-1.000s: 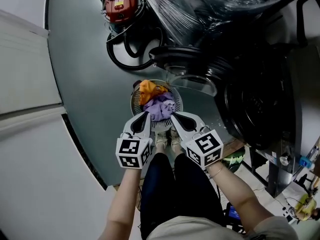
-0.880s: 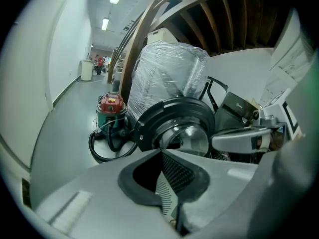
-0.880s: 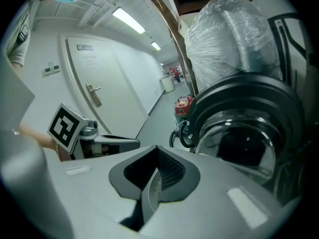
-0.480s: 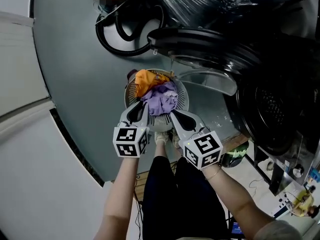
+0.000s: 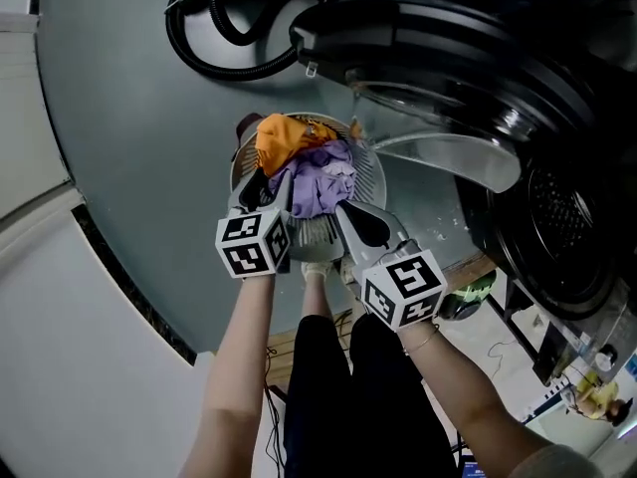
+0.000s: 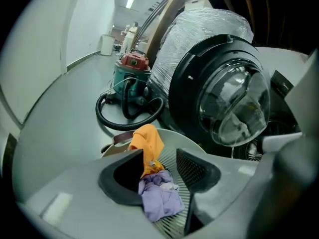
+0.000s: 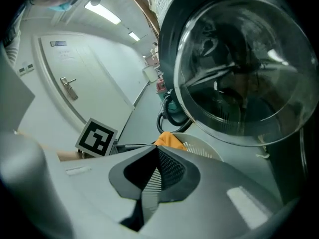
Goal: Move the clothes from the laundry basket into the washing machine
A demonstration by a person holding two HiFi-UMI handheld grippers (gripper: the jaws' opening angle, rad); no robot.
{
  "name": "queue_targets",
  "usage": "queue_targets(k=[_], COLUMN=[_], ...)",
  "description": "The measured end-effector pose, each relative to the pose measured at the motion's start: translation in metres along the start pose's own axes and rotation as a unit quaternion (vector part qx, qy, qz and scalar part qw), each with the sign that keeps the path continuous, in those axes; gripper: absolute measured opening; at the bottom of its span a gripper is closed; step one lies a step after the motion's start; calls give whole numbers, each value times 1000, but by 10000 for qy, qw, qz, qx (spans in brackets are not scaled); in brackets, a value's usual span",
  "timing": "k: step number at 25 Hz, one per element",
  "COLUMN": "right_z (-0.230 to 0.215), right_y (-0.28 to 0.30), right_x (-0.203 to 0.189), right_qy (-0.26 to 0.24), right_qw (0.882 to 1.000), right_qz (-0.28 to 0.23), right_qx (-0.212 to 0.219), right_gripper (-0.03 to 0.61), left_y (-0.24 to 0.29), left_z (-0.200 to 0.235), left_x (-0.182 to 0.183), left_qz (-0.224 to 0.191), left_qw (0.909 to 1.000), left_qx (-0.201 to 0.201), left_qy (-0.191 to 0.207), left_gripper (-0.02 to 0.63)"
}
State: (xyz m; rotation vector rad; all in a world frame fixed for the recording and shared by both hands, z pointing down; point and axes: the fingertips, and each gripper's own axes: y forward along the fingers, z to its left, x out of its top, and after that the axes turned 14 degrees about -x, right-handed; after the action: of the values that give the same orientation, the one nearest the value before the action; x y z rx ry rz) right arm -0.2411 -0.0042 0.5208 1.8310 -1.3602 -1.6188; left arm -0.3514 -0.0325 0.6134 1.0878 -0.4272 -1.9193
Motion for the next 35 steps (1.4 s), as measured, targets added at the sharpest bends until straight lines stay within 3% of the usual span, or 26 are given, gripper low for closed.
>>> queue_targets(k=[13, 14, 16, 26, 35], right_z=[-9, -9, -8, -4, 3], right_y=[46, 48, 50, 33, -20], right_x=[-22, -22, -23, -6, 19], right_qy=[44, 42, 43, 11, -49], right_qw=[9999, 9999, 9999, 9999, 9994], right_qz=[125, 123, 112, -53, -252], right_qx=[-102, -101, -103, -161, -214], right_gripper=[25, 23, 23, 23, 25], left_y=[53, 53, 53, 24, -40], left_z=[68, 71, 73, 34, -37], left_x=[2, 2, 2, 10, 33], left_qz=[-384, -365, -319, -276, -400], left_qw=[9970, 9970, 9974, 9991, 9963], left_qx=[392, 443, 473, -286, -745], left_qy=[-539, -510, -430, -134, 129], left_gripper=[190, 165, 20, 14, 14])
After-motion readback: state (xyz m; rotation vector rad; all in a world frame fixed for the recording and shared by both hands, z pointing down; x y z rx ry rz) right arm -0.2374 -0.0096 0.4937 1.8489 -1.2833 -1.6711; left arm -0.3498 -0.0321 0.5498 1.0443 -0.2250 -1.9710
